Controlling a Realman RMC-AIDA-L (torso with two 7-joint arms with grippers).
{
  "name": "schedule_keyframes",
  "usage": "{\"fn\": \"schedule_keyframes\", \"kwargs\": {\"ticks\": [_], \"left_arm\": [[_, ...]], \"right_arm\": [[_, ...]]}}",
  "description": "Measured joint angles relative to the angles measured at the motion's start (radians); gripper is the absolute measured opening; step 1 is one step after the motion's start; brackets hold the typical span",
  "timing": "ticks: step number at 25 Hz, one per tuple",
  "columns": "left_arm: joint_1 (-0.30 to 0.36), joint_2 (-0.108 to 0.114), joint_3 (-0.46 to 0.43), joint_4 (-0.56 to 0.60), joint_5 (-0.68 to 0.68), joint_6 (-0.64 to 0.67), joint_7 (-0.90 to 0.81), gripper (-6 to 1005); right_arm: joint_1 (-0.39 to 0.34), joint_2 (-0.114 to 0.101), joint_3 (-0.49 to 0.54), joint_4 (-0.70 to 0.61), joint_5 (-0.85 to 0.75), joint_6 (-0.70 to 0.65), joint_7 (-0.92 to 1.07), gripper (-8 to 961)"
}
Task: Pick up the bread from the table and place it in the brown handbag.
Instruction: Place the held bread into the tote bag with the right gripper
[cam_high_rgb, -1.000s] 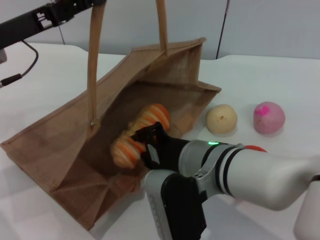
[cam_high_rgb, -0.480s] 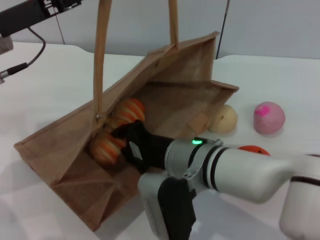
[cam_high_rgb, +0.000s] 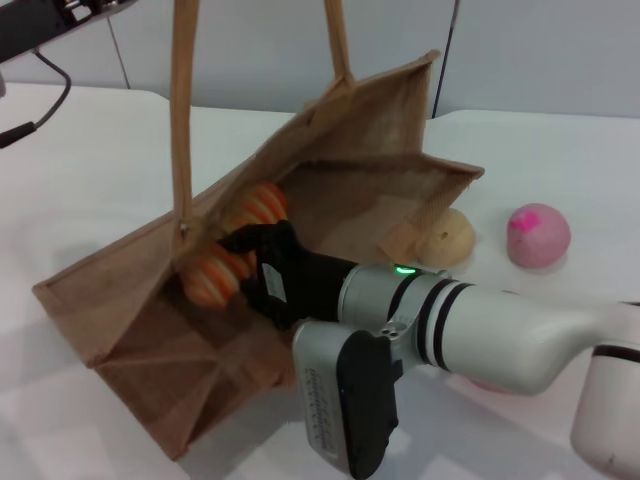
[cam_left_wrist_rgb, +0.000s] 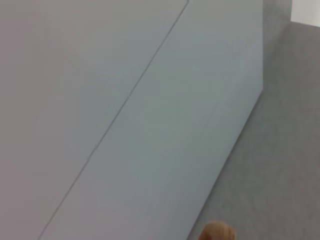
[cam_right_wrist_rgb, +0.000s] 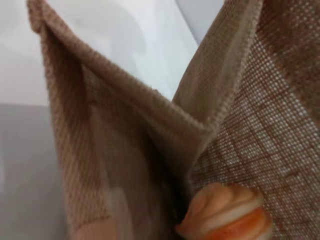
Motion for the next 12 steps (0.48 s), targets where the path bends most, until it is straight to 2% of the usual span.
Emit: {"fn": "schedule_keyframes", "kwargs": {"ticks": [5,8,12], "left_arm": [[0.013,0.001,0.000,-0.002,-0.009,0.000,0.000,120],[0.019,0.002,0.000,-0.005,-0.010,0.000,0.002,120],[0.029,0.003,0.000,-0.006,-0.016,-0.002,0.008,120]], "right_arm": [[-0.010,-0.001,0.003,-0.003,-0.005,0.008,-0.001,373],[-0.022,-0.002,0.003,-0.018,-0.006,0.009,-0.002,612],[-0.045,-0.004,0.006,-0.038,-0.006,0.011,-0.015,772]]}}
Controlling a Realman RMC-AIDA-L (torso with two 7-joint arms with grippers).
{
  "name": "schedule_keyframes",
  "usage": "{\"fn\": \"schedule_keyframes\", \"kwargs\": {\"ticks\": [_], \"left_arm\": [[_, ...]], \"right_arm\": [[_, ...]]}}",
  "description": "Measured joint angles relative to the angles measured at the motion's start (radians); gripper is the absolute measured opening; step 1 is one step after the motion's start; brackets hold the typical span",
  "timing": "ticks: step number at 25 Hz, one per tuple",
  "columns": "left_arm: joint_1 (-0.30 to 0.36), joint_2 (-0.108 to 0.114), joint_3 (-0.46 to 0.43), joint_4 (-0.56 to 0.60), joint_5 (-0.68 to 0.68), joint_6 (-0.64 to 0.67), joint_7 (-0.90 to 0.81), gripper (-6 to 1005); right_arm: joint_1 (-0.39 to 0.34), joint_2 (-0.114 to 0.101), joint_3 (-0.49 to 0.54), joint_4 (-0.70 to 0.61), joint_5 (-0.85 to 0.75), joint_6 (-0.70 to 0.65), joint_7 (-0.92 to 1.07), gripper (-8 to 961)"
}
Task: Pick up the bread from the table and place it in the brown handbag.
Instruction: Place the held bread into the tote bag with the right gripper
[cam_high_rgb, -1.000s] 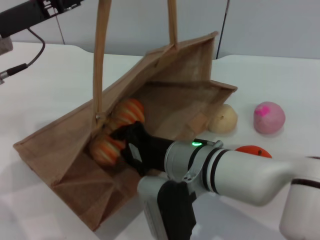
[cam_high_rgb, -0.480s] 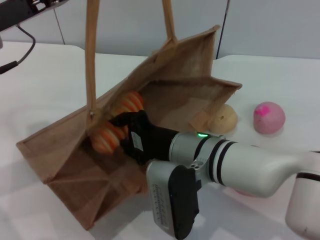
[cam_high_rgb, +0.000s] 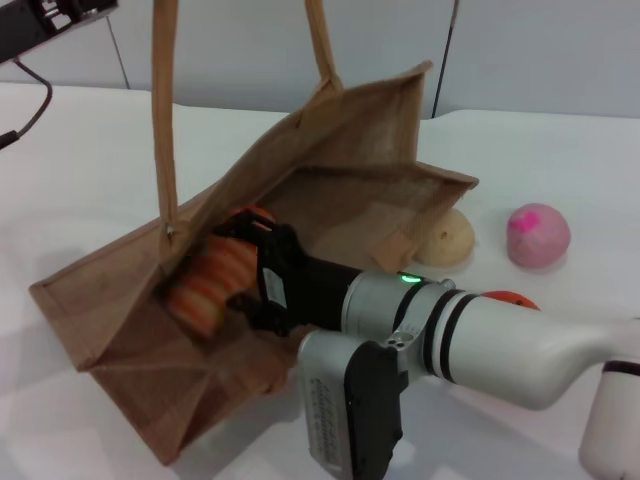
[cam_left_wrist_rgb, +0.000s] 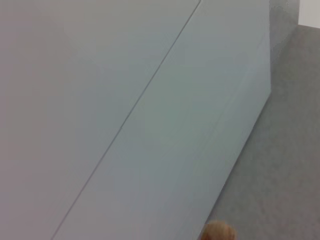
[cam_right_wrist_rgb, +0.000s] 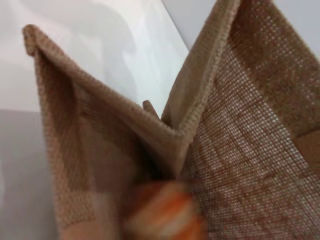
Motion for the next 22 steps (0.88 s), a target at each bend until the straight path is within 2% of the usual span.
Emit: {"fn": "schedule_keyframes", "kwargs": {"ticks": [1,7,13,18,22], "left_arm": [[0.005,0.000,0.000,0.000,-0.005,-0.001,0.001,121],[0.035,0.006,0.000,-0.002,-0.033,-0.005,0.013,121],[0.063,0.007,-0.001,-0.001,-0.043,-0.020,0.048,121],[0.080,-0.015,-0.004,0.005,-0.045,-0.091,0.108,120],[0.094,-0.037,-0.007,0.007,-0.047,-0.176,0.154,121]], "right_arm": [[-0.009,0.000,0.004,-0.006,0.000,0.000,-0.009,812],[-0.127,-0.004,0.074,-0.099,0.001,0.005,-0.136,902],[-0.204,-0.008,0.136,-0.133,0.001,0.053,-0.167,901],[-0.288,-0.010,0.223,-0.143,0.007,0.134,-0.177,899],[-0.354,-0.011,0.279,-0.119,0.109,0.302,-0.171,898]]}}
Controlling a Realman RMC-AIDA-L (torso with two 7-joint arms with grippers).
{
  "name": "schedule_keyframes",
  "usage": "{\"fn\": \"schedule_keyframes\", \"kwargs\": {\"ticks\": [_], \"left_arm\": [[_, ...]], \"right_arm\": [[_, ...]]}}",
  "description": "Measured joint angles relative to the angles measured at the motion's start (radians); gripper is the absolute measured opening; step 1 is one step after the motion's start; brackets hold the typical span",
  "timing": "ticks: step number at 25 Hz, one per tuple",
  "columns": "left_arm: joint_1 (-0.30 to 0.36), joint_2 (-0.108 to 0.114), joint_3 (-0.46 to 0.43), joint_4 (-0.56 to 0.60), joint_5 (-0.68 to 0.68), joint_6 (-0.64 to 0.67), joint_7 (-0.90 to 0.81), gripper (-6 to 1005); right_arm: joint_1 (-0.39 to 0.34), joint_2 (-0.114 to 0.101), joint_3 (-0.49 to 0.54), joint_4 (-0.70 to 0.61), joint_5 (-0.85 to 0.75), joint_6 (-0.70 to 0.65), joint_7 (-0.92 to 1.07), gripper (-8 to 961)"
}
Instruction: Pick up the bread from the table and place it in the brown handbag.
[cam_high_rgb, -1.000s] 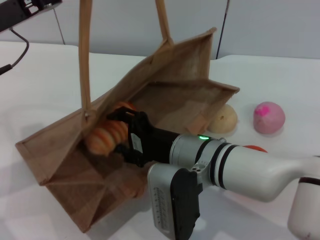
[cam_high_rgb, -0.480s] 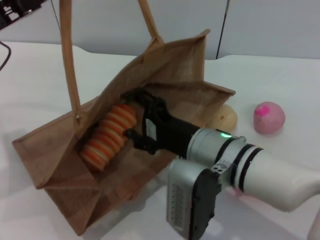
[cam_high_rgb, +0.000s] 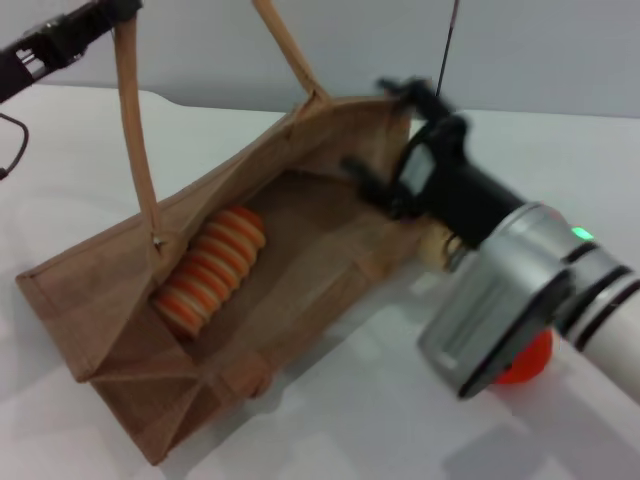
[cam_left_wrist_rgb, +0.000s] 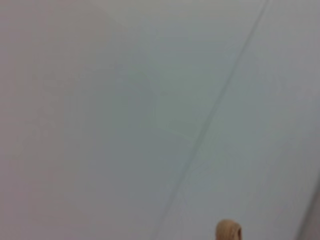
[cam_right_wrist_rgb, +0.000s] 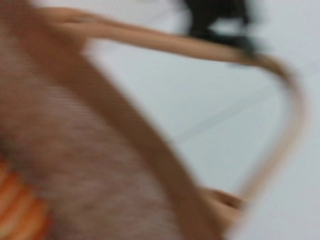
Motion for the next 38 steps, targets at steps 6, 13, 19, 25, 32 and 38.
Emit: {"fn": "schedule_keyframes", "kwargs": {"ticks": [6,13,19,25,32,38], "left_arm": [[0.028,-0.045,-0.004,0.008,-0.076,-0.127,0.105,119],[0.057,-0.077,-0.003,0.070,-0.188,-0.299,0.284,146],[0.054,-0.078,-0.003,0.160,-0.236,-0.455,0.436,202],[0.049,-0.081,-0.004,0.280,-0.322,-0.577,0.694,357],[0.077,-0.089,-0.005,0.438,-0.534,-0.600,1.031,543],[0.096,-0.092,-0.005,0.547,-0.686,-0.593,1.254,715]], "right_arm": [[-0.014,-0.002,-0.008,0.134,0.243,0.310,0.001,897],[-0.006,-0.002,-0.041,0.247,0.403,0.554,0.173,896],[0.017,-0.002,-0.043,0.400,0.412,0.751,0.434,896],[0.027,-0.002,-0.045,0.480,0.410,0.822,0.584,895],[0.045,0.001,-0.071,0.530,0.425,0.858,0.623,894],[0.049,0.003,-0.099,0.541,0.581,0.857,0.623,894]]}}
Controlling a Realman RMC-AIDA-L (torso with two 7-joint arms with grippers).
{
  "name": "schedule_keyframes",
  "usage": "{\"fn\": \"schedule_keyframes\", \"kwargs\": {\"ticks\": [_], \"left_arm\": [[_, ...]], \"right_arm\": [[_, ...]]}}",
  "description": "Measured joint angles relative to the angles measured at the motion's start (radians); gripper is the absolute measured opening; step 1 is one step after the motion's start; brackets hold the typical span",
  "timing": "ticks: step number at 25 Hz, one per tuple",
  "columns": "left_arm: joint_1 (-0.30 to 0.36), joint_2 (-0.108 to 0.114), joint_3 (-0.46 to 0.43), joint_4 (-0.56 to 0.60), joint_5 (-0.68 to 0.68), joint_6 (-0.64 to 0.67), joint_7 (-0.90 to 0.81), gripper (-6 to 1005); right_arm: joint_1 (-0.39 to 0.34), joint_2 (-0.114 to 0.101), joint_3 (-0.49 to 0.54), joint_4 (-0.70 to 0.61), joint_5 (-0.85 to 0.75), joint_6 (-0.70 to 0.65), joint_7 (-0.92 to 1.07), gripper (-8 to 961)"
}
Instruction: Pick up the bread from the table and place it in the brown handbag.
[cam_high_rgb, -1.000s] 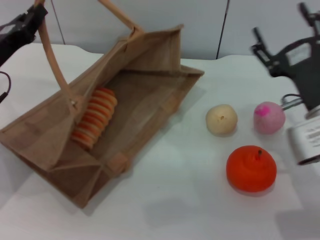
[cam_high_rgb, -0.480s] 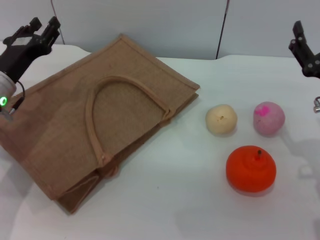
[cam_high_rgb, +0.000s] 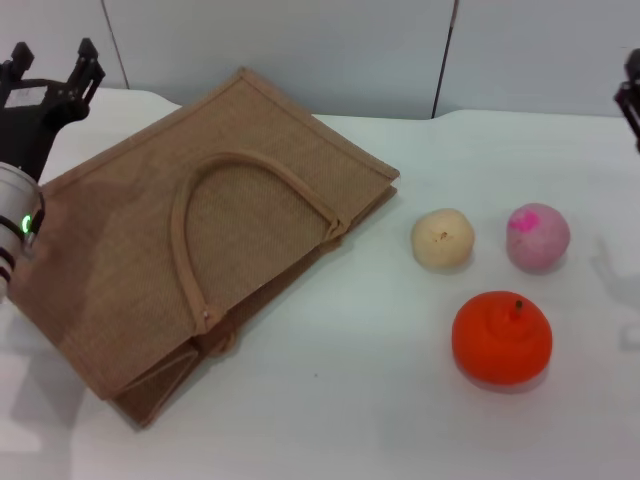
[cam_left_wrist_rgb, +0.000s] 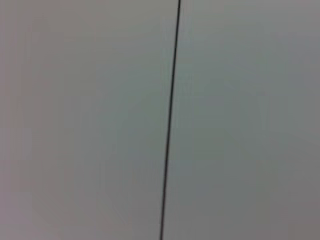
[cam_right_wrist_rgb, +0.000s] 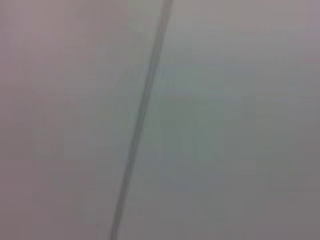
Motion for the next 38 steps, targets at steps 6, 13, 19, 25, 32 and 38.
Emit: {"fn": "schedule_keyframes", "kwargs": {"ticks": [6,13,19,25,32,38], "left_arm": [[0.005,-0.002,0.005,0.051,-0.041,0.023,0.116,819],[0.045,-0.002,0.008,0.147,-0.036,0.188,0.319,811],[0.051,-0.003,0.002,0.160,-0.050,0.186,0.351,813],[0.050,-0.002,0.002,0.160,-0.051,0.183,0.349,812],[0.050,-0.002,0.002,0.161,-0.052,0.183,0.350,811],[0.051,-0.002,0.000,0.163,-0.052,0.184,0.351,811]], "right_arm": [[0.028,-0.001,-0.056,0.016,0.179,-0.010,0.000,893],[0.051,-0.002,-0.061,0.022,0.280,-0.096,0.001,892],[0.052,-0.002,-0.074,0.027,0.281,-0.091,0.001,891],[0.052,-0.002,-0.076,0.029,0.281,-0.095,0.001,891],[0.052,-0.003,-0.077,0.035,0.282,-0.097,0.001,891],[0.052,-0.002,-0.077,0.040,0.283,-0.098,0.001,891]]}}
